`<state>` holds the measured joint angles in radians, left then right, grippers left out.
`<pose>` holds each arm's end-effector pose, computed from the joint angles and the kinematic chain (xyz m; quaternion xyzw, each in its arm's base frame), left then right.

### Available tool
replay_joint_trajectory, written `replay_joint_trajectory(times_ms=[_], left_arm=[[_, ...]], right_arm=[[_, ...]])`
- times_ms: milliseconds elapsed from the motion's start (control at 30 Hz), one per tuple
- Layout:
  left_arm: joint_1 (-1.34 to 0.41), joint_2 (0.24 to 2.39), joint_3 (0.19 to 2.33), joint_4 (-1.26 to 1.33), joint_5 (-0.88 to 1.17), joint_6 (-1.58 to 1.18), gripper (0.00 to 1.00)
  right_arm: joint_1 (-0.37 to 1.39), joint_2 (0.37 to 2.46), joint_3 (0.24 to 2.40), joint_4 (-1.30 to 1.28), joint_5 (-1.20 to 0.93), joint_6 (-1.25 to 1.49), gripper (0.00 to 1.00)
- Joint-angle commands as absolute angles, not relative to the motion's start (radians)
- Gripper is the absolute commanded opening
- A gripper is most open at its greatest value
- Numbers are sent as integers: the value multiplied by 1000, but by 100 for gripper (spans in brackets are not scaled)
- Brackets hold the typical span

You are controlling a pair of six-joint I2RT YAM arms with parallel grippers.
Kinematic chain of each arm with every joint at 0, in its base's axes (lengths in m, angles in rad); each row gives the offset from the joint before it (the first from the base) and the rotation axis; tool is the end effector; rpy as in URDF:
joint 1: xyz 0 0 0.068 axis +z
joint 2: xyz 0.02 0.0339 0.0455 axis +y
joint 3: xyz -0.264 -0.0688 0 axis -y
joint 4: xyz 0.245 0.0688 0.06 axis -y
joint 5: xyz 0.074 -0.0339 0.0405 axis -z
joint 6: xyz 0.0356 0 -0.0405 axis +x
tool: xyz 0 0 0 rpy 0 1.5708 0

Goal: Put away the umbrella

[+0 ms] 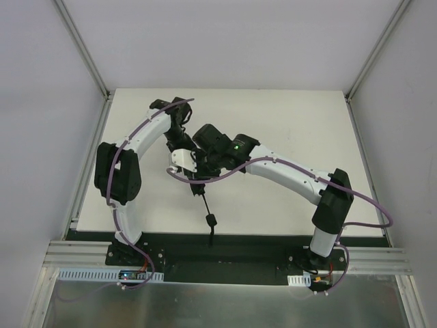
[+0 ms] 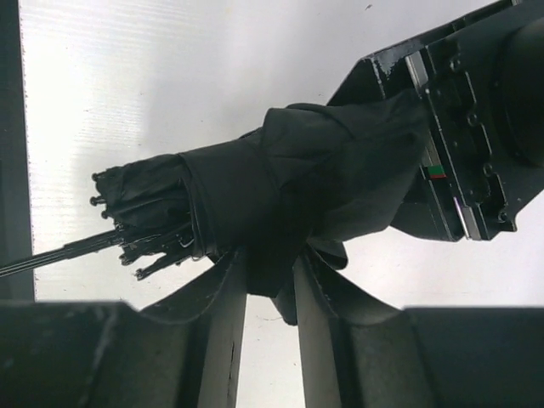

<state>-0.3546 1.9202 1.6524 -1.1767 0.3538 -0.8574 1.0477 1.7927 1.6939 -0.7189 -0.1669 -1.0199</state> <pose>0.3484 -0.1421 0.2480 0.2336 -0.9543 0.1797 0.0490 0.1959 0.3516 0.3270 -0.8119 0.4477 0.0826 0.3653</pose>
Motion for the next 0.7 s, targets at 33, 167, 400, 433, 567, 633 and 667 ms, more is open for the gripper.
replay_joint_trajectory(times_ms=[33, 167, 400, 433, 567, 633, 667], left_arm=[[-370, 1728, 1528, -915, 419, -968, 0], [-370, 1634, 1425, -783, 361, -942, 0], [-356, 1484, 1211, -401, 314, -887, 0], [-356, 1459, 1186, -323, 325, -873, 0], [-351, 1425, 1094, -56, 383, -815, 0], [-345, 1449, 1089, 33, 454, -764, 0], [-338, 1468, 1088, 104, 518, -750, 0]], right_arm=[[1051, 1669, 1664, -583, -348, -853, 37], [997, 1544, 1580, -479, -405, -715, 54], [826, 1385, 1525, -345, -422, -277, 75], [790, 1381, 1526, -356, -388, -167, 75], [661, 1355, 1430, -358, -477, 108, 76], [634, 1342, 1332, -312, -575, 132, 76], [627, 1345, 1298, -308, -615, 126, 76]])
